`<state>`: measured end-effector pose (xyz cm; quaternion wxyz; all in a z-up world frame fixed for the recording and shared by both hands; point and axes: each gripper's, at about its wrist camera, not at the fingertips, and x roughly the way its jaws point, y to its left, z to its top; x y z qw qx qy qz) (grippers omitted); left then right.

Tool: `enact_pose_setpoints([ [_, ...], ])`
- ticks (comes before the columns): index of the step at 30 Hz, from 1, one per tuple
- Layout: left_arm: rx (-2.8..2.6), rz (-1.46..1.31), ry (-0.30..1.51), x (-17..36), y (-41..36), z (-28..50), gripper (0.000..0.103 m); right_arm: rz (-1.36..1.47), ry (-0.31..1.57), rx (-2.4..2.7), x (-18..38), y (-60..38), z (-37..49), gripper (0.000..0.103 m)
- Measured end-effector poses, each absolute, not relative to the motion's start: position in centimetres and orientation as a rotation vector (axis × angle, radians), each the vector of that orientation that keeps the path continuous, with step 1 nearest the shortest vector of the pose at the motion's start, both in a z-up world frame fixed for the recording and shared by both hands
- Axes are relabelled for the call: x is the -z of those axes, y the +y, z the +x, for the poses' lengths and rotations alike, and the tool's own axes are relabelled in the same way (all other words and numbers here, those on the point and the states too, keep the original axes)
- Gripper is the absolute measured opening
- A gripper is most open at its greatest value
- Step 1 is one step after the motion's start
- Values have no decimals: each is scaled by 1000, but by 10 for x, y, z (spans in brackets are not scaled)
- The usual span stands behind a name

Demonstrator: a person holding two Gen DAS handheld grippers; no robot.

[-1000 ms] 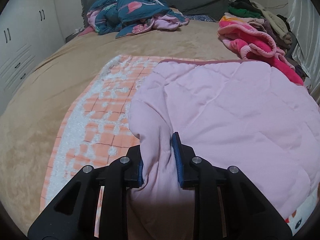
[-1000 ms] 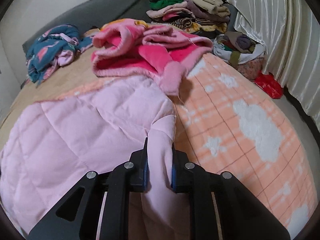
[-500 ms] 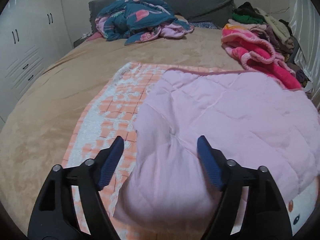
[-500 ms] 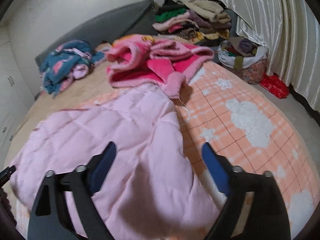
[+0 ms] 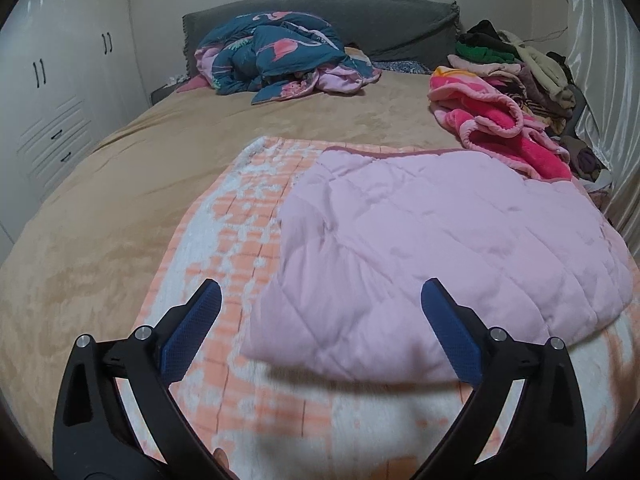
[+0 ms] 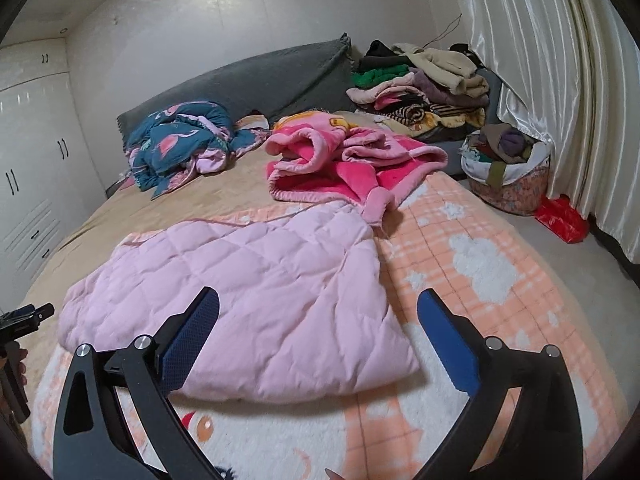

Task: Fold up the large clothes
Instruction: 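Move both open grippers to the folded edge of the pink jacket, then grasp the folded jacket edge with the left gripper while the right gripper grasps it too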

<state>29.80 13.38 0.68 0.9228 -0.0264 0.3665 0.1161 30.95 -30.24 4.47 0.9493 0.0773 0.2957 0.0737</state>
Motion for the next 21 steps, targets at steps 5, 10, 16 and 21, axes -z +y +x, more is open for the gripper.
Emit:
enact_pose_setpoints([
  [5, -258, -74, 777, 2, 132, 286, 94, 209, 632, -115, -33, -306, 295, 99],
  [10, -268, -89, 794, 11, 129, 279, 94, 259, 661, -70, -16, -309, 293, 99],
  [16, -267, -162, 842, 33, 131, 275, 94, 338, 701, -27, 8, -314, 293, 99],
  [21, -231, -363, 905, 60, 144, 280, 94, 409, 754, -4, 31, -317, 301, 99],
])
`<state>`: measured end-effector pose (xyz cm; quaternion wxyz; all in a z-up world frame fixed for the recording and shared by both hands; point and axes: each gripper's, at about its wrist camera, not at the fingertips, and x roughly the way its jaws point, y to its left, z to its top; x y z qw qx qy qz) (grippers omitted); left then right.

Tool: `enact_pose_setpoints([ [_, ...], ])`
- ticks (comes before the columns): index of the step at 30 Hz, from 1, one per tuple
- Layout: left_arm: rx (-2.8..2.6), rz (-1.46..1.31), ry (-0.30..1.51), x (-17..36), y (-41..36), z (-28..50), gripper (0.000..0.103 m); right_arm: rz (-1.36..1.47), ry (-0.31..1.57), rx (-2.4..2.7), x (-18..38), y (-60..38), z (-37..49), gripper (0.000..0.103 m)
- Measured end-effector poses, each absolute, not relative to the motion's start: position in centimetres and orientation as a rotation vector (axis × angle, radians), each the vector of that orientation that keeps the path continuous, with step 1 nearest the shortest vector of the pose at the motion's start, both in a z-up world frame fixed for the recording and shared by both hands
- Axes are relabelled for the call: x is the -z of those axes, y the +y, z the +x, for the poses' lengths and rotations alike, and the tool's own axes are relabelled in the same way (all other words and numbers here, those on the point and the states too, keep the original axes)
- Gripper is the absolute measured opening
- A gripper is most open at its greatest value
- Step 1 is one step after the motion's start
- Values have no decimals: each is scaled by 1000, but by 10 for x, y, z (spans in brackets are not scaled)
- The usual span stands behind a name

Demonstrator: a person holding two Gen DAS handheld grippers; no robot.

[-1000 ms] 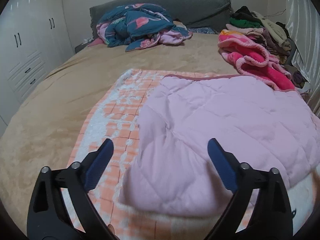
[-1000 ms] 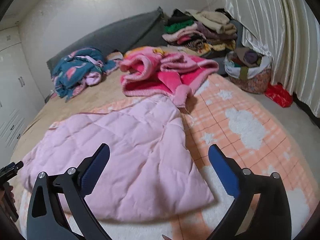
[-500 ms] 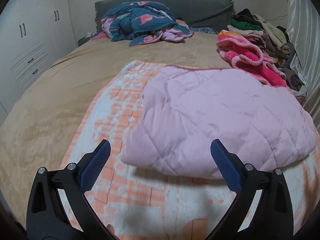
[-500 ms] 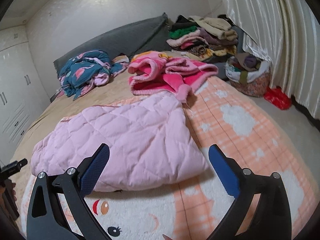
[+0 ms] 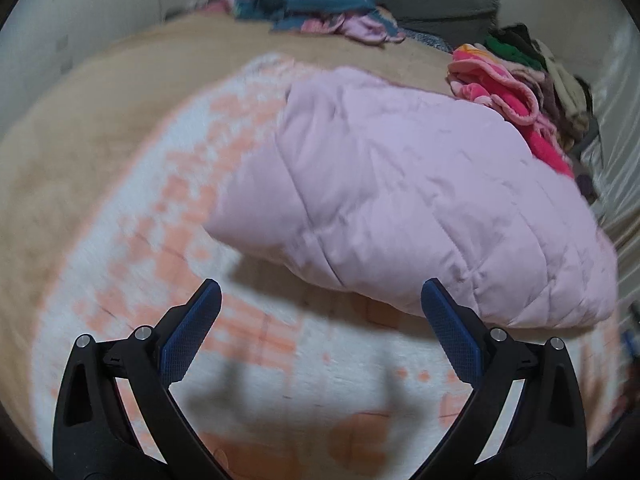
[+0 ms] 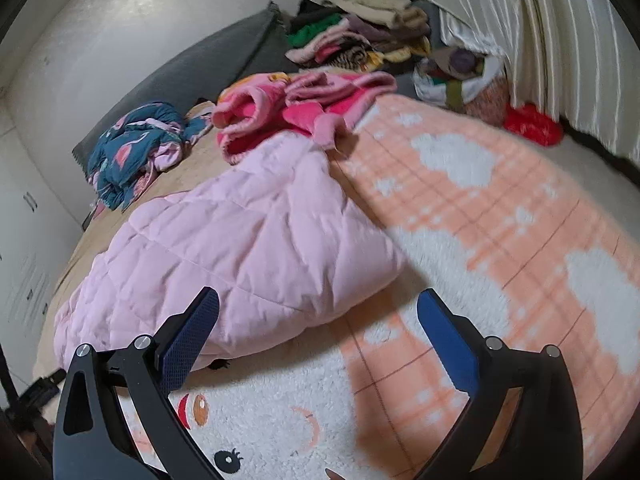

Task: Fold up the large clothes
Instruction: 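Grasp the folded jacket edge with the left gripper while the right gripper grasps it too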

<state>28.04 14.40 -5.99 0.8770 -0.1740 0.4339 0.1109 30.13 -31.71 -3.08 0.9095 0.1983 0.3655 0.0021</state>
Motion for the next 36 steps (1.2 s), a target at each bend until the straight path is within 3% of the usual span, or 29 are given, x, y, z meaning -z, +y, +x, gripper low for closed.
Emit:
enact_pose_setpoints([
  [8, -201, -676, 918, 88, 165, 299, 94, 556, 841, -13, 62, -318, 333, 99],
  [32, -150, -853, 833, 115, 175, 360, 95, 640, 855, -54, 97, -301, 396, 99],
  [34, -148, -817, 825, 111, 171, 361, 90, 608, 847, -48, 95, -297, 396, 98],
  [36, -148, -746, 810, 103, 165, 361, 82, 585, 839, -49, 94, -295, 396, 89],
])
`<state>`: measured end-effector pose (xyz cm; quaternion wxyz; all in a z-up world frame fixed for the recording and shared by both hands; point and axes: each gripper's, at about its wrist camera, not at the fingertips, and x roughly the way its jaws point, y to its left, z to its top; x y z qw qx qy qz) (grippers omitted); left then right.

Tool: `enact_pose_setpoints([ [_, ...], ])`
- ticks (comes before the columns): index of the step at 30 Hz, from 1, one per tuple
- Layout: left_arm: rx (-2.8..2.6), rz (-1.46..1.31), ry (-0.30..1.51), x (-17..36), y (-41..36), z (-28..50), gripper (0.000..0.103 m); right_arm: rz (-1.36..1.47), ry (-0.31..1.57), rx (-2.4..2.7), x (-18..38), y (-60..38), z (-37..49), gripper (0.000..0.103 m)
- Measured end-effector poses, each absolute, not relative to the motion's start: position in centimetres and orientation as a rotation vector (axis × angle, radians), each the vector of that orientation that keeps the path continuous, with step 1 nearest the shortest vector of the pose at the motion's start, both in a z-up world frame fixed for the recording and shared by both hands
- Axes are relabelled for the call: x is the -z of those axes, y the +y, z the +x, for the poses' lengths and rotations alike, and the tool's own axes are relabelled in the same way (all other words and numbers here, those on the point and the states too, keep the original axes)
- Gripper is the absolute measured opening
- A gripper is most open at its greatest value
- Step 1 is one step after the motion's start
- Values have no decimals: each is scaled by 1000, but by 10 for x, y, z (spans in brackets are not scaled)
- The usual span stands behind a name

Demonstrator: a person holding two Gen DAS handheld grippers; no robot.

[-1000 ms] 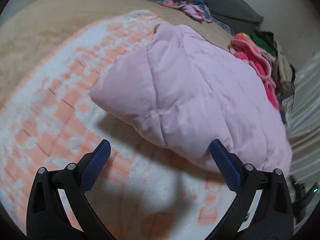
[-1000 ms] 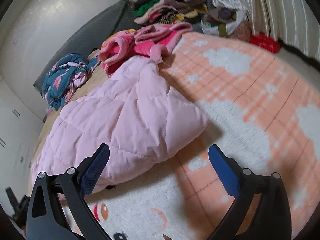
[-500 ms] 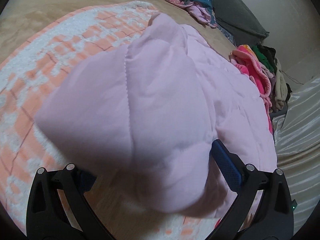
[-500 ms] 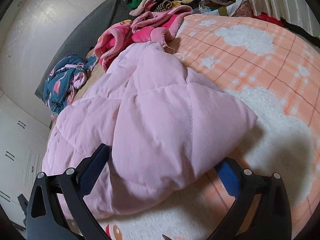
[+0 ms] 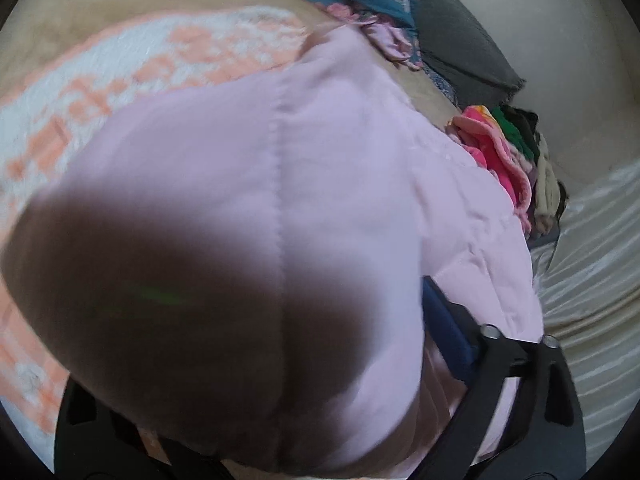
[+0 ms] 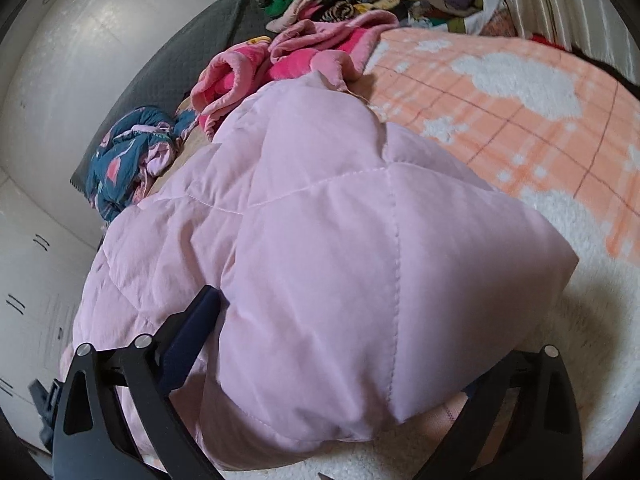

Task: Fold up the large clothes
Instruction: 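Grasp the folded jacket edge with the left gripper while the right gripper grasps it too, then lift the jacket edge with both grippers and fold it over the rest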

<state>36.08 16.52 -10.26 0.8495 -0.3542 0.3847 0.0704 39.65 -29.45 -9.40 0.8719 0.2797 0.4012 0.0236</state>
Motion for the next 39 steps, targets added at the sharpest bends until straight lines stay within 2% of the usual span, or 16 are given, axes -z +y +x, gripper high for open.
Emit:
enact_pose_setpoints([
  [1, -151, -711, 804, 99, 162, 361, 76, 558, 833, -52, 92, -292, 396, 87],
  [3, -160, -607, 796, 89, 150, 361, 65, 503, 819, -54, 87, -286, 393, 71],
  [6, -170, -463, 783, 75, 134, 362, 51, 403, 788, -64, 75, -273, 390, 53],
  [9, -172, -368, 777, 66, 124, 362, 45, 319, 775, -69, 68, -263, 390, 46],
  [15, -159, -284, 777, 63, 122, 360, 38, 221, 763, -77, 63, -253, 390, 42],
  [29, -136, -237, 779, 51, 121, 360, 34, 101, 745, -91, 48, -237, 382, 35],
  [39, -124, -185, 729, 25, 110, 319, 31, 18, 662, -137, 16, -234, 335, 32],
])
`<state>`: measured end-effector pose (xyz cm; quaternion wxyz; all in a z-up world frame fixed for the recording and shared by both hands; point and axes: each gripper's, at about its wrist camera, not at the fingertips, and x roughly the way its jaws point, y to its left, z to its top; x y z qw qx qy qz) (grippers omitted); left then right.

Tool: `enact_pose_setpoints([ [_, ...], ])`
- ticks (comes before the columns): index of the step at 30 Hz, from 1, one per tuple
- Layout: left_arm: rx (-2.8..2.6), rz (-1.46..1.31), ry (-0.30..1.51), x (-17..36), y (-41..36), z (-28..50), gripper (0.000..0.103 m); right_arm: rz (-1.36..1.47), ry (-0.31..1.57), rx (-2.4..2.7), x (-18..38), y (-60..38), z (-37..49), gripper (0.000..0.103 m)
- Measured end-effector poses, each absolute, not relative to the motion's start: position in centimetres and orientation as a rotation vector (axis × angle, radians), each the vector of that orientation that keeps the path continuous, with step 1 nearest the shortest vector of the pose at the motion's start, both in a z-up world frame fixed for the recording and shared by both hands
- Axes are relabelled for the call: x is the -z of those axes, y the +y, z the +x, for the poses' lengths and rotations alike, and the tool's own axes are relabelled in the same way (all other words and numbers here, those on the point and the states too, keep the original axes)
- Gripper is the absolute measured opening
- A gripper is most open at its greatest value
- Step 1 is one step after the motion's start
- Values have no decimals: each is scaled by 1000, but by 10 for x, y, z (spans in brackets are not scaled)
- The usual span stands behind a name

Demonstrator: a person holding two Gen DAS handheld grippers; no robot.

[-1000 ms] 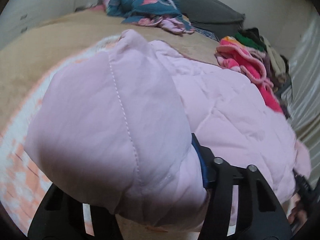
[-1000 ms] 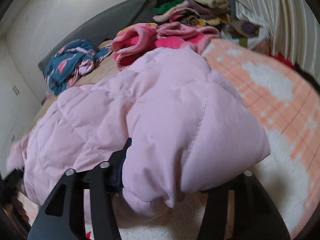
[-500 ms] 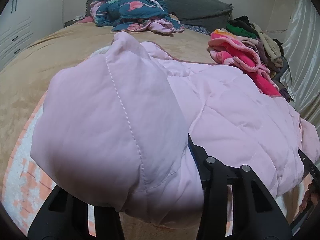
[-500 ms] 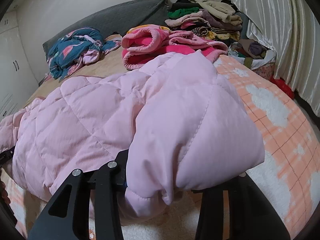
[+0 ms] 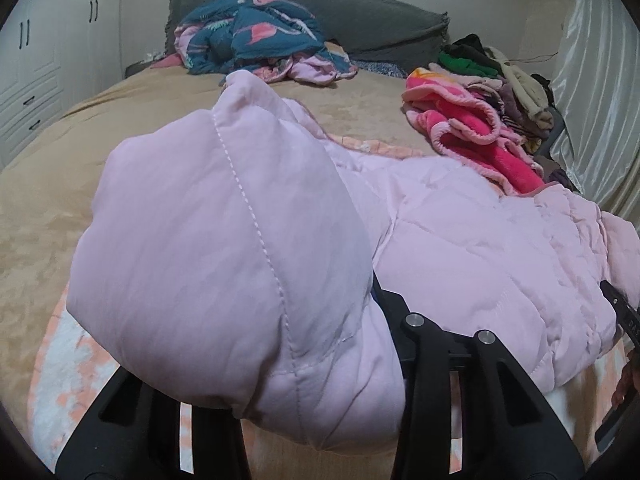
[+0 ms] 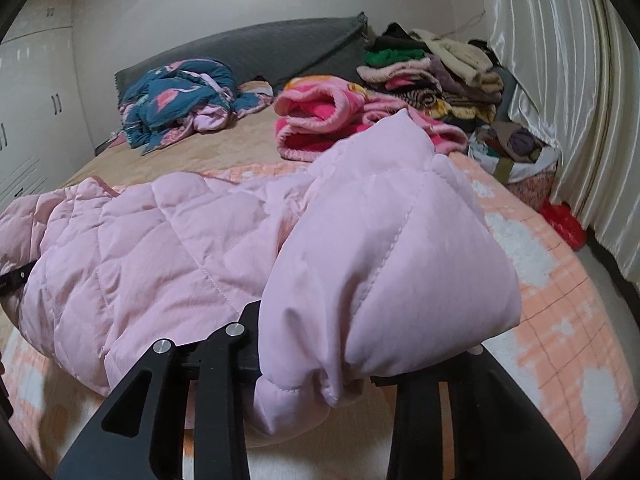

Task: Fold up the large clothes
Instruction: 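Lift the jacket edge with both grippers and fold it over the rest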

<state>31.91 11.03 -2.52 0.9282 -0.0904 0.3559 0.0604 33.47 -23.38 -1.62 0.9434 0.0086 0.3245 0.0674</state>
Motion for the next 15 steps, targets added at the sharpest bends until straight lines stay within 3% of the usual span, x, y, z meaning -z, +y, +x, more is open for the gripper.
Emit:
enact_pose_setpoints([
  [15, -107, -111, 722, 3, 95, 259, 31, -23, 618, -184, -12, -235, 256, 31],
])
